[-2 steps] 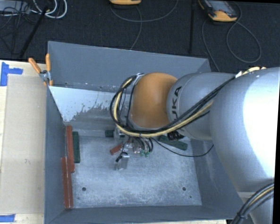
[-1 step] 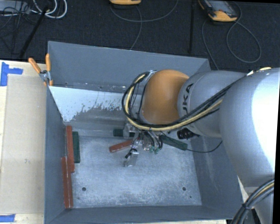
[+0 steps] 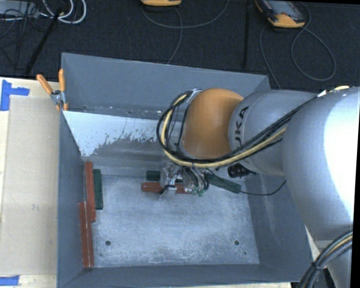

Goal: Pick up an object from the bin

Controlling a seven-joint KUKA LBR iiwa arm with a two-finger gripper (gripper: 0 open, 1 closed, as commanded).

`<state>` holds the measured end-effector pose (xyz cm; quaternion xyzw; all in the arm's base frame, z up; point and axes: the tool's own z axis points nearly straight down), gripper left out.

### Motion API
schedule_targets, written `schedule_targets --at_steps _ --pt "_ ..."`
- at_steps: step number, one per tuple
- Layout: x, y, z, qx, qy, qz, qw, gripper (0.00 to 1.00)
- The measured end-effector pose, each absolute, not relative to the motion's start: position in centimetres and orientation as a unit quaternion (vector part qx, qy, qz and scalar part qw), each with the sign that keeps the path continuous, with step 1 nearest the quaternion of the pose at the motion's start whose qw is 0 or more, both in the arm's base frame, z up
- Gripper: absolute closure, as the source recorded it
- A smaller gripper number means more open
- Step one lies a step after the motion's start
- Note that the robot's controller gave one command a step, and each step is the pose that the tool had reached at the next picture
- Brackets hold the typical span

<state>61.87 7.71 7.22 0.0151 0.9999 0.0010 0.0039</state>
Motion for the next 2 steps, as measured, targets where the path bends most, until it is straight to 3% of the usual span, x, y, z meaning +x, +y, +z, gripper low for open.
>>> schedule_targets --at_steps 1,2 --pt "57.8 6.7 17.9 0.009 1.0 0.0 0.003 1.0" --pt "57.2 4.1 29.0 0.005 1.0 0.0 0.005 1.0"
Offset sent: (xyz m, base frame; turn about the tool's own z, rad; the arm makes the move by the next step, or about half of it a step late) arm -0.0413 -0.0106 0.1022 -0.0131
